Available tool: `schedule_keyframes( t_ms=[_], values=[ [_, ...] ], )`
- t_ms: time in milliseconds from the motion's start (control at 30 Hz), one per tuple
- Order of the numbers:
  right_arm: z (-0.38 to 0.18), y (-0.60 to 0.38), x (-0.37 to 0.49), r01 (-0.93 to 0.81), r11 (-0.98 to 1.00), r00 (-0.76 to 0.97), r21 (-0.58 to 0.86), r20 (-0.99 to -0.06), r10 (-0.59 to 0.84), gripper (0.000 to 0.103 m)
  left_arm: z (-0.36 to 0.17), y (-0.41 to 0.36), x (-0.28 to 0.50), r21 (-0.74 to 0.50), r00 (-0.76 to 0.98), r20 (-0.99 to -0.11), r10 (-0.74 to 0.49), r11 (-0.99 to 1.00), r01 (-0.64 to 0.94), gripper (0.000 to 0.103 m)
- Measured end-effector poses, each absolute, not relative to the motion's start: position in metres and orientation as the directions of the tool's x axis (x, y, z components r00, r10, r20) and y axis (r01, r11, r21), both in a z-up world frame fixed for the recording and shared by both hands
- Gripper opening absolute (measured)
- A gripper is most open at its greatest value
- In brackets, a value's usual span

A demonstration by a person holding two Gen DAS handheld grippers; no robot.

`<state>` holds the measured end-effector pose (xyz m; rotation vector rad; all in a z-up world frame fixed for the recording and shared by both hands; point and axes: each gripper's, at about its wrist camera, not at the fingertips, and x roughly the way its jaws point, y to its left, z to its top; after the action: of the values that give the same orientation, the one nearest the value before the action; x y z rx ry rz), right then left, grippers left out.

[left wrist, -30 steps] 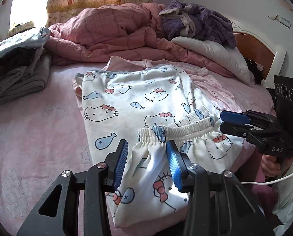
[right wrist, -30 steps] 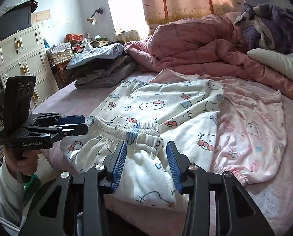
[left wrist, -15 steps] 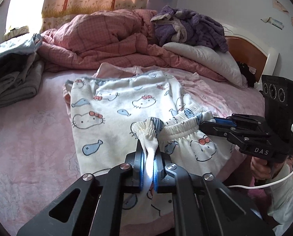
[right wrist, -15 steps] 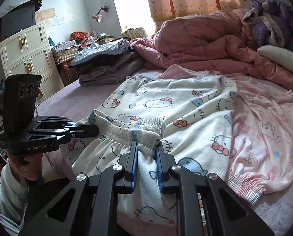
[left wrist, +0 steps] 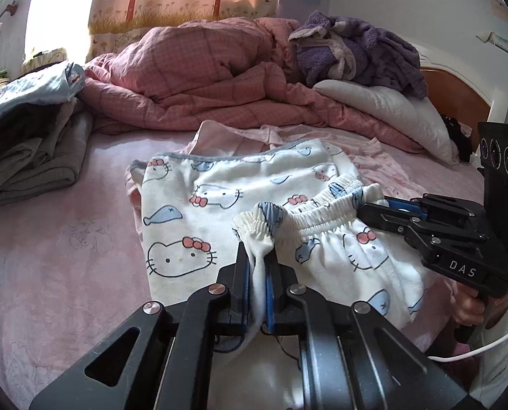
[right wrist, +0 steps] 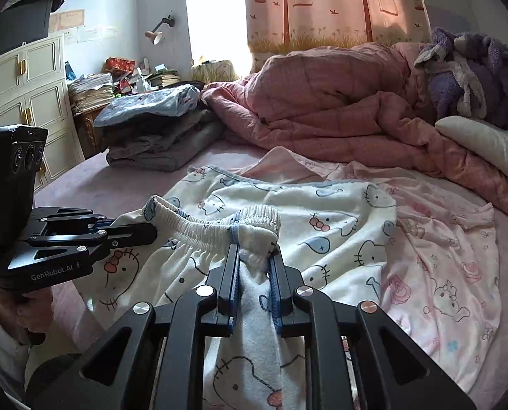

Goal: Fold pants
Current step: 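Lower the cuff end onto the pants and open both tools, then move both tools to the folded end of the white pants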

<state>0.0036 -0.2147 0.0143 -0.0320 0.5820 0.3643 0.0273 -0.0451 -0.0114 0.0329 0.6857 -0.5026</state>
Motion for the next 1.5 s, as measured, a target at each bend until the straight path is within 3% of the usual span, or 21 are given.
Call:
schedule_keyframes(
  t_ms=[133, 233, 267, 333, 633, 733, 833, 933, 1067, 1500],
  values=[
    [-0.006, -0.215, 0.011, -0.319, 0.946, 0.766, 0.060, -0.572, 0.294, 0.016, -0.029, -0.045, 0.030, -0.095, 0.667, -0.640, -0.381, 0.901, 0.424, 0.022],
    [-0.005, -0.221, 0.007, -0.311, 0.946, 0.771, 0.089, -0.559, 0.306, 0.020, -0.020, -0.037, 0.017, -0.079, 0.716, -0.587, -0.377, 0.907, 0.413, 0.026],
    [-0.002, -0.226, 0.003, -0.317, 0.942, 0.773, 0.108, -0.546, 0.323, 0.020, -0.015, -0.033, 0.011, -0.073, 0.734, -0.568, -0.371, 0.912, 0.405, 0.036],
    [0.006, -0.237, -0.008, -0.308, 0.942, 0.791, 0.136, -0.514, 0.333, 0.023, -0.005, -0.022, 0.000, -0.067, 0.763, -0.537, -0.360, 0.920, 0.386, 0.045],
    [0.031, -0.263, -0.072, -0.262, 0.957, 0.850, 0.126, -0.440, 0.291, 0.024, 0.002, -0.005, -0.042, -0.058, 0.781, -0.533, -0.325, 0.935, 0.349, 0.045],
    [0.026, -0.249, -0.084, -0.287, 0.955, 0.840, 0.081, -0.457, 0.291, 0.024, -0.009, -0.012, -0.047, -0.034, 0.779, -0.548, -0.304, 0.939, 0.343, 0.039],
    [0.009, -0.241, -0.079, -0.234, 0.972, 0.820, 0.037, -0.530, 0.218, 0.024, -0.022, -0.012, -0.045, -0.015, 0.781, -0.571, -0.253, 0.954, 0.298, 0.038],
    [-0.008, -0.258, -0.071, -0.150, 0.985, 0.805, 0.087, -0.568, 0.173, 0.024, -0.034, -0.004, -0.041, -0.033, 0.772, -0.593, -0.228, 0.965, 0.259, 0.038],
    [-0.023, -0.278, -0.073, -0.111, 0.980, 0.797, 0.163, -0.574, 0.186, 0.024, -0.042, 0.004, -0.040, -0.073, 0.764, -0.594, -0.251, 0.963, 0.259, 0.039],
    [-0.015, -0.273, -0.085, -0.109, 0.987, 0.817, 0.116, -0.556, 0.155, 0.024, -0.035, 0.014, -0.060, -0.085, 0.781, -0.577, -0.240, 0.968, 0.234, 0.040]
  ],
)
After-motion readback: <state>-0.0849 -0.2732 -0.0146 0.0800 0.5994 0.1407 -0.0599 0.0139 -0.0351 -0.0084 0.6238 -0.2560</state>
